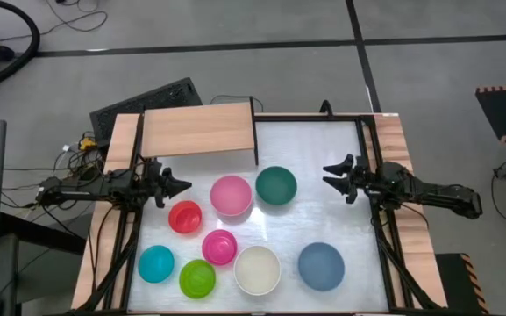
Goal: Place and stack bowls onto a shelf
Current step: Put the large green bowl on the shelf
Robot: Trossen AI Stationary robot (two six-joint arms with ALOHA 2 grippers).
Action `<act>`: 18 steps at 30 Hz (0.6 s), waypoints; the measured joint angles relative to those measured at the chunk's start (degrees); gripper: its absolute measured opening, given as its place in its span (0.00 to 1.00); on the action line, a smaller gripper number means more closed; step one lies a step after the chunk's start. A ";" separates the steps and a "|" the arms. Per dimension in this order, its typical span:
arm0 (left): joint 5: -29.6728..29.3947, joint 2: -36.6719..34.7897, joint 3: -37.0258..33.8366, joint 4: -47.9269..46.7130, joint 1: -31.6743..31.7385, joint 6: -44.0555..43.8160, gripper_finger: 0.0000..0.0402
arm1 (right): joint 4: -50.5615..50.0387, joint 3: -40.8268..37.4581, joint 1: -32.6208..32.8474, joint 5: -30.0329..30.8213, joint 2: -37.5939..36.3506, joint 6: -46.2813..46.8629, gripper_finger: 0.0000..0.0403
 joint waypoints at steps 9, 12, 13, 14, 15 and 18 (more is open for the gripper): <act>-3.67 -0.02 0.00 2.48 0.02 -5.25 0.00 | 0.37 0.00 -0.03 1.11 0.00 22.24 0.62; -3.69 -0.02 0.00 2.21 0.02 -4.01 0.00 | 0.16 0.00 -0.02 1.47 0.00 25.95 0.62; -3.75 -0.02 0.00 2.18 0.02 -2.82 0.00 | 0.03 0.00 -0.04 1.46 0.00 25.90 0.62; -3.82 -0.02 0.00 2.18 0.01 -1.35 0.00 | -0.14 0.01 -0.04 1.48 0.00 25.09 0.62; -4.04 -0.02 0.00 2.18 0.02 0.23 0.00 | -0.16 -0.01 -0.02 1.50 0.02 23.68 0.62; -4.15 -0.02 0.00 2.17 0.01 3.43 0.00 | -0.15 -0.01 -0.04 1.76 0.02 20.76 0.62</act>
